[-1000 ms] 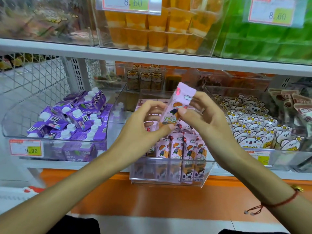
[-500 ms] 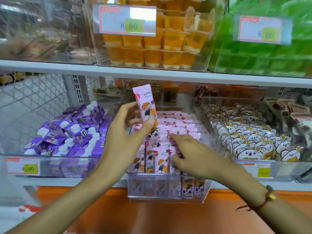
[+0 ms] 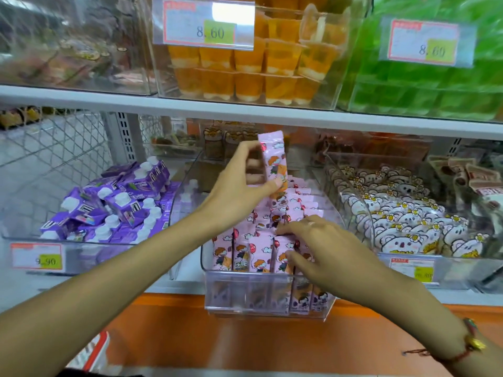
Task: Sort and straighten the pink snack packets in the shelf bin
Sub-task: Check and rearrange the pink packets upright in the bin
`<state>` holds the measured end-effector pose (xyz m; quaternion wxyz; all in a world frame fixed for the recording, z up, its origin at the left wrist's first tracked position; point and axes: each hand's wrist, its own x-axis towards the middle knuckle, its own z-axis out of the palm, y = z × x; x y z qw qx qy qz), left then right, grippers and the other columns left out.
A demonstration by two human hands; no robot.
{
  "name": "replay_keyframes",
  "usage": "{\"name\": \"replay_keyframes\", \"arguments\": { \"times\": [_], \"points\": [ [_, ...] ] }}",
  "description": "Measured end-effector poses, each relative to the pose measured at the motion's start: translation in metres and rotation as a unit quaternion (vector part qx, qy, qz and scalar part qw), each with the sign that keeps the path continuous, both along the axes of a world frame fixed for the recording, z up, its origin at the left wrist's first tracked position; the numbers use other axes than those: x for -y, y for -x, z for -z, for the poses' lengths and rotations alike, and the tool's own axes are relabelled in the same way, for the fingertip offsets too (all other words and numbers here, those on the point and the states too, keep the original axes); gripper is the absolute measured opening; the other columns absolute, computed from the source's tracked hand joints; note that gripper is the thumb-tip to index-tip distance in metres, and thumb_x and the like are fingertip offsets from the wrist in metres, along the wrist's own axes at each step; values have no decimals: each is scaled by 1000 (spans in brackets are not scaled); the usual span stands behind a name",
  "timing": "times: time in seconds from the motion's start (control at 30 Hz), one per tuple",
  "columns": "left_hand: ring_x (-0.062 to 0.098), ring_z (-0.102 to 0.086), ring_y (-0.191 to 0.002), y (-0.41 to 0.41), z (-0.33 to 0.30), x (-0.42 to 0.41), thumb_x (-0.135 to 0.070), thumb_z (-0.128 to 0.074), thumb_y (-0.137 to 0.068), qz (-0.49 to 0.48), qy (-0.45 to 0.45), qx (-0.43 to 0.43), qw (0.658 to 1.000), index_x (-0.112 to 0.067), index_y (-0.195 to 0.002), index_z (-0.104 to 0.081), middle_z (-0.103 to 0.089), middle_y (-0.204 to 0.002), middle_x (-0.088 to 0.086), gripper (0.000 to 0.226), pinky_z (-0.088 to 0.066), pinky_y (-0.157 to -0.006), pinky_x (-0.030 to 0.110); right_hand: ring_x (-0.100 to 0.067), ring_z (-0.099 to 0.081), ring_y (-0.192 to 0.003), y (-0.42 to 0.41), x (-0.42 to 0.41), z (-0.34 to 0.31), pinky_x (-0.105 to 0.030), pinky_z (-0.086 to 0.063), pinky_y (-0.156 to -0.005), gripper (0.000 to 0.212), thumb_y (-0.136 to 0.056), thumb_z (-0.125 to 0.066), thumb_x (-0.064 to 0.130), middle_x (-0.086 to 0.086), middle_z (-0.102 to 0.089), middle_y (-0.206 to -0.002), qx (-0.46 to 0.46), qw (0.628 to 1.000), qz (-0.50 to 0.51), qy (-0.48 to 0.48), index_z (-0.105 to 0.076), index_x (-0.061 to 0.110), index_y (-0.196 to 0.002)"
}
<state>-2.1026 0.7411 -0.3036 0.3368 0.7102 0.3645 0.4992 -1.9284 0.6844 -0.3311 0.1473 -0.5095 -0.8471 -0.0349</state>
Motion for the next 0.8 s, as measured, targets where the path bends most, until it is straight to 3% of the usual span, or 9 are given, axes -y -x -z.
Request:
{"name": "replay_keyframes", "arguments": {
  "times": [0.13,0.2,0.27,0.33,0.5,0.6,0.67,0.73,0.8],
  "points": [
    [6,-62,-96,-9,3,-11,-8,-71,-83,48,-4,-88,995,-23,-124,-43,-58,-106,-11,51,-52,-75,12,-10,-46,-113,-4,5,2,-29,-43,-84,41,-96,-48,34,7,-60,-111,-20,1000,-19,-5,-46,34,-137],
    [10,-64,-95,-12,7,-17,-7,-74,-80,49,15,-126,991,-20,-120,-47,-60,-107,-8,50,-55,-75,18,-11,-46,-115,-5,6,4,-30,-43,-88,41,-95,-48,33,6,-59,-116,-14,1000,-23,-12,-46,33,-137],
    [20,-64,-96,-14,8,-24,-14,-80,-73,15,15,-238,971,-17,-112,-54,-62,-108,-2,47,-56,-79,34,-11,-45,-115,-4,6,5,-29,-41,-87,40,-95,-49,33,7,-59,-119,-9,1000,-23,-19,-46,33,-136],
    [22,-62,-96,-14,9,-30,-24,-83,-70,-18,3,-356,934,-17,-98,-61,-63,-103,-2,37,-52,-79,36,-11,-46,-113,-5,6,5,-27,-38,-82,41,-95,-49,34,7,-59,-119,-9,999,-22,-23,-46,34,-135],
    [12,-61,-89,-8,11,-35,-34,-81,-73,-13,-10,-319,948,-26,-109,-62,-62,-101,-7,41,-54,-83,38,-9,-46,-109,-5,3,7,-23,-30,-70,39,-95,-47,34,9,-60,-115,-5,999,-25,-28,-47,34,-135],
    [14,-61,-92,-9,16,-36,-38,-71,-83,2,-70,-435,898,-34,-93,-71,-69,-98,-8,11,-49,-72,34,-11,-46,-112,-5,2,9,-25,-31,-73,40,-95,-47,32,8,-61,-116,-6,999,-29,-40,-47,32,-135],
    [13,-58,-93,-11,17,-38,-37,-62,-90,21,-105,-508,854,-36,-98,-71,-67,-101,-8,12,-39,-64,30,-13,-46,-113,-3,1,10,-27,-34,-78,41,-96,-46,31,6,-61,-117,-4,999,-30,-44,-46,30,-136],
    [9,-52,-92,-10,13,-42,-33,-56,-95,50,-98,-527,842,-34,-106,-69,-66,-108,-8,17,-39,-68,29,-15,-46,-114,-3,1,11,-28,-36,-81,41,-96,-46,31,5,-60,-119,0,999,-26,-43,-44,30,-137],
    [7,-50,-96,-6,8,-44,-30,-55,-96,69,-77,-514,852,-30,-109,-69,-65,-112,-8,19,-44,-80,30,-16,-46,-116,-4,3,7,-31,-41,-85,45,-96,-48,28,3,-57,-124,-13,999,-28,-26,-40,30,-140]
  ]
}}
